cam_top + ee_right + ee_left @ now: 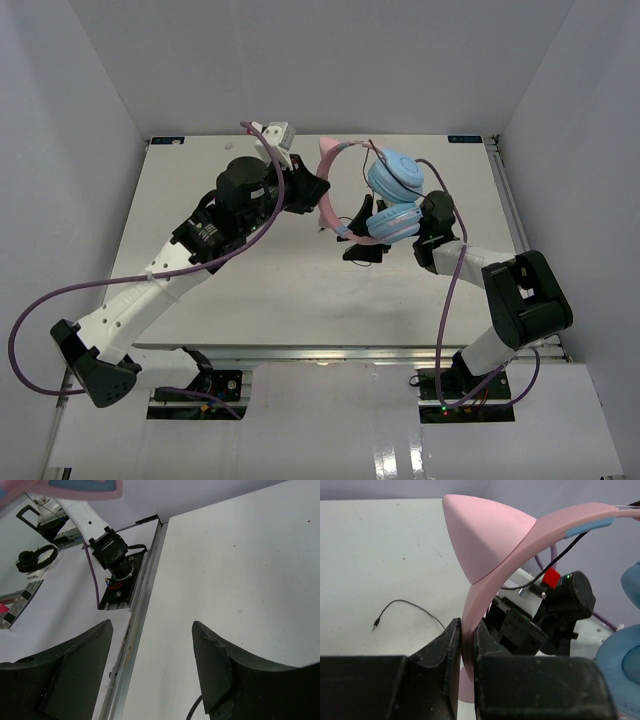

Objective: Wrap the headphones

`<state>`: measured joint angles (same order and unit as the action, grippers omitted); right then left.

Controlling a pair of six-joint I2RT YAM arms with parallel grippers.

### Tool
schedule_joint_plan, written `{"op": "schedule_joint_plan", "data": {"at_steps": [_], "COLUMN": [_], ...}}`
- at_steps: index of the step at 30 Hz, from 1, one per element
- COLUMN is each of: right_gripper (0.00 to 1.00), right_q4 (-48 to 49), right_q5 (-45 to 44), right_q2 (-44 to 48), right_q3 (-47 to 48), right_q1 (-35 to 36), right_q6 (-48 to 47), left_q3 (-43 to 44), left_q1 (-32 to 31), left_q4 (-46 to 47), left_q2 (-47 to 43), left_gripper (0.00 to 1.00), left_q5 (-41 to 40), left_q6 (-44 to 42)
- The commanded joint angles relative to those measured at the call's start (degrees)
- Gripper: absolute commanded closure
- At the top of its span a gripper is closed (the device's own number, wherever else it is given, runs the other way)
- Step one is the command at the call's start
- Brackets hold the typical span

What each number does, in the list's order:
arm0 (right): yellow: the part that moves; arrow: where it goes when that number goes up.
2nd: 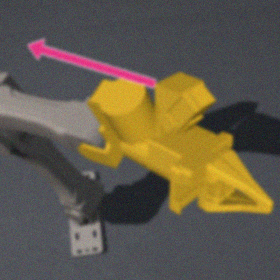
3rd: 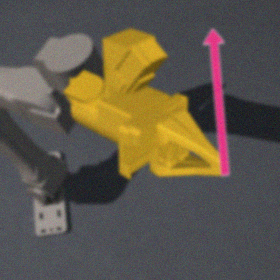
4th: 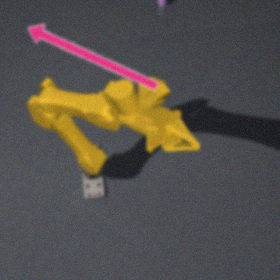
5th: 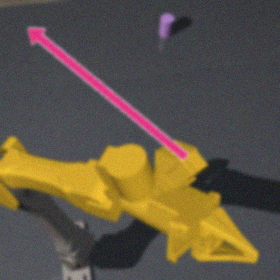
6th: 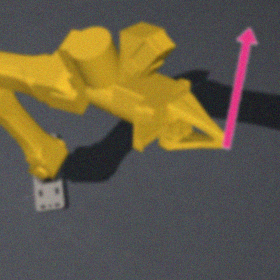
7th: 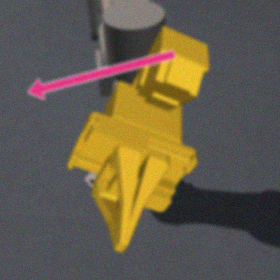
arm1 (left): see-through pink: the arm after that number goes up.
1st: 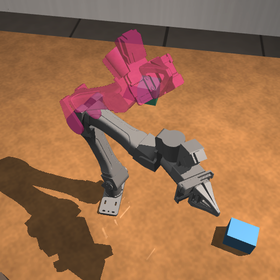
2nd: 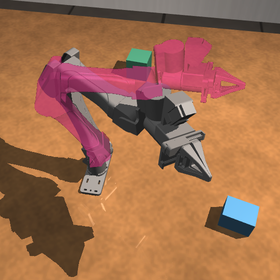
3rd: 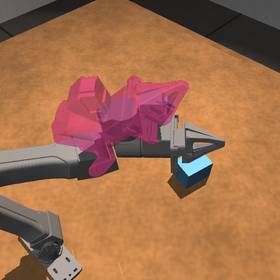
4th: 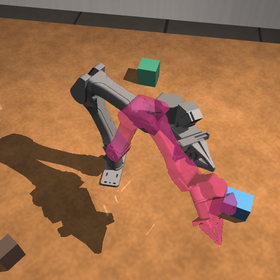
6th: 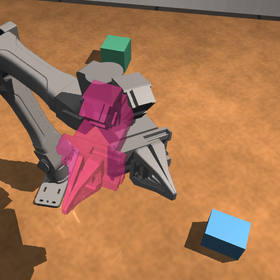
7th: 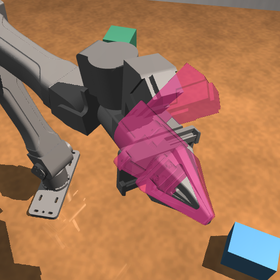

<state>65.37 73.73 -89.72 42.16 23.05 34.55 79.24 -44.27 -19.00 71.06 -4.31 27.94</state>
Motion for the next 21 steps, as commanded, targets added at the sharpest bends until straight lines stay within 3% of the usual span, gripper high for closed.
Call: {"op": "schedule_joint_plan", "data": {"at_steps": [1,9,15,21], "right_gripper": [0.29,0.31,0.40,0.73], "right_q4": [4.4,1.3,1.1,-2.5], "right_q5": [0.7,0.0,-0.9,-1.6], "right_q2": [1.5,3.9,6.6,8.8], "right_q3": [-1.7,-3.7,-5.1,-5.0], "right_q1": [0.6,1.1,2.6,4.8], "right_q6": [1.7,-1.4,-1.8,-4.7], "left_q3": [0.1,-1.0,1.1,1.1], "left_q1": [0.0,0.0,0.1,0.1], "left_q4": [10.4,17.9,18.5,18.5], "left_q2": [-4.2,-4.5,-2.8,-2.9], "left_gripper": [1.00,1.00,1.00,1.00], "left_q5": [-9.5,-20.8,-24.2,-27.5], "left_q6": [6.8,8.3,5.8,3.5]}}
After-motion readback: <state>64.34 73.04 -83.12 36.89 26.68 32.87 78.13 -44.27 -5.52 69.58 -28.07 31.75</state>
